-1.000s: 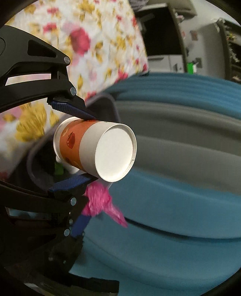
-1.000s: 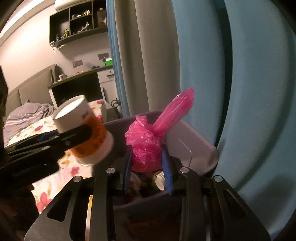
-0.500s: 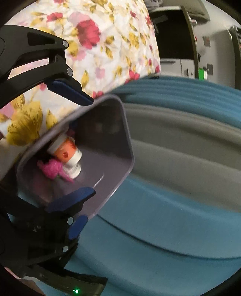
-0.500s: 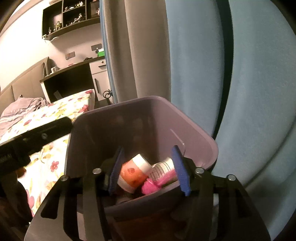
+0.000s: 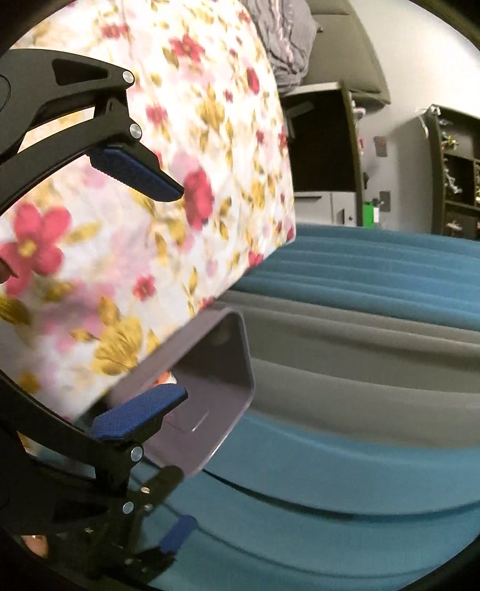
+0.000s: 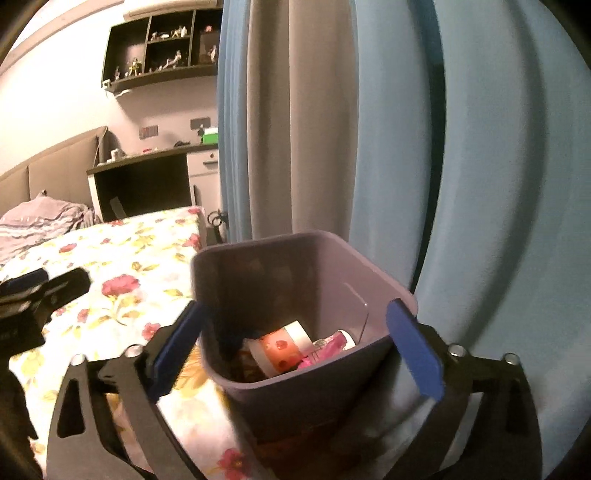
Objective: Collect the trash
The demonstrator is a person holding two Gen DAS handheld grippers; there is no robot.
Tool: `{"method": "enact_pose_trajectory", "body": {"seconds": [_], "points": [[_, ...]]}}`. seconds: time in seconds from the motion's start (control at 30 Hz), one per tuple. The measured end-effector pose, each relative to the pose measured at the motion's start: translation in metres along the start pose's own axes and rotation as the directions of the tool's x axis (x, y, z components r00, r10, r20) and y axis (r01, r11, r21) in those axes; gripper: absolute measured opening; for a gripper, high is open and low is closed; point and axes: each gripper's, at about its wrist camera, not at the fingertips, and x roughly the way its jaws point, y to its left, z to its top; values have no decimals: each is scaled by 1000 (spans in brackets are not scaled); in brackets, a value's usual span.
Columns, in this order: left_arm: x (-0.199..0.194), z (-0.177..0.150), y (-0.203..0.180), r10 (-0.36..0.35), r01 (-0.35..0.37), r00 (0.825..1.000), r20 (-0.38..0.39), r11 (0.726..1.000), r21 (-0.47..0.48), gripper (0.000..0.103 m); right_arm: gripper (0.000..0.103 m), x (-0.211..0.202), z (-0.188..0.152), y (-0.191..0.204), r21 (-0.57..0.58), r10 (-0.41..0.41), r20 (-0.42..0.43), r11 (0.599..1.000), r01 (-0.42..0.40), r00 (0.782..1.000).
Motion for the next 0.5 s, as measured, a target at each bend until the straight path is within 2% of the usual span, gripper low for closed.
{"method": "enact_pose_trajectory", "body": {"seconds": [0.07, 0.2, 0.5], "points": [[-19, -6, 8, 10, -9, 1000, 22, 1000, -7, 97, 97, -14, 0, 10, -10, -3, 33, 1000, 3, 999], [-51, -17, 24, 30, -28, 999, 37, 999, -29, 97, 97, -33, -3, 23, -1, -1, 40, 1000, 1, 999], [-111, -49, 44, 158, -159, 984, 81, 987, 16, 97, 97, -81, -16, 60, -20, 28, 55, 999, -27, 998]]}}
